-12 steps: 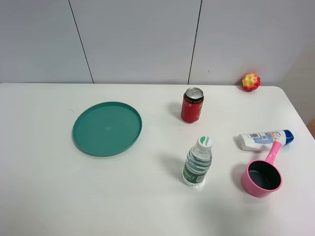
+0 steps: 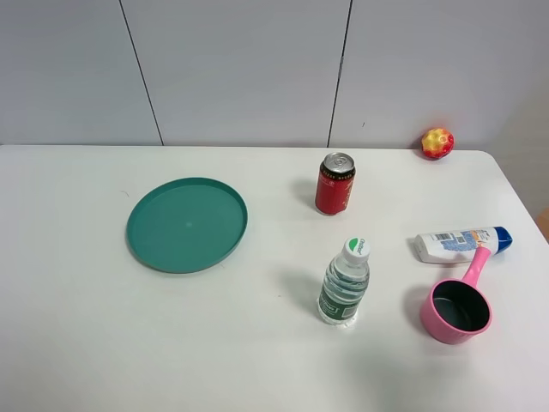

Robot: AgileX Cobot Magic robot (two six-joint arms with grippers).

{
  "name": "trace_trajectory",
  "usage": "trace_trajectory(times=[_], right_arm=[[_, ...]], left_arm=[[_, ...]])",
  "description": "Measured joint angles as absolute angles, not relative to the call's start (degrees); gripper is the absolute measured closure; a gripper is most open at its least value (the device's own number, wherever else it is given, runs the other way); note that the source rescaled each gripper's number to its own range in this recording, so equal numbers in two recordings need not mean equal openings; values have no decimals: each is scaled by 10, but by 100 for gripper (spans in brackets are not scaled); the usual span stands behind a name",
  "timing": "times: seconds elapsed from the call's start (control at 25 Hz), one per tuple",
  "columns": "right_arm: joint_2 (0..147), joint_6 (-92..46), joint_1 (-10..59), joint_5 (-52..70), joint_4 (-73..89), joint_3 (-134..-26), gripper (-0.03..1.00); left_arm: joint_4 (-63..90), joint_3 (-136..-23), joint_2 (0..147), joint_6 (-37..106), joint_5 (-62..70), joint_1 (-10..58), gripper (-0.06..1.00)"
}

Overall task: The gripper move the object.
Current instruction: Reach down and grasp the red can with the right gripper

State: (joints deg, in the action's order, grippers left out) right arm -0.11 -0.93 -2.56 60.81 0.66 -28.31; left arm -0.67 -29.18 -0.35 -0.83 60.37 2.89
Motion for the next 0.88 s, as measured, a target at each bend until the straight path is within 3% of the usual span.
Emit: trace_trajectory(times=[0.44, 0.88], right_arm=[[18, -8, -20, 608, 7, -283, -3], [358, -52, 67, 480, 82, -399, -3]], left_arm=[[-7, -292, -3, -8, 604, 29, -6], [-7, -292, -3, -8, 604, 29, -6]])
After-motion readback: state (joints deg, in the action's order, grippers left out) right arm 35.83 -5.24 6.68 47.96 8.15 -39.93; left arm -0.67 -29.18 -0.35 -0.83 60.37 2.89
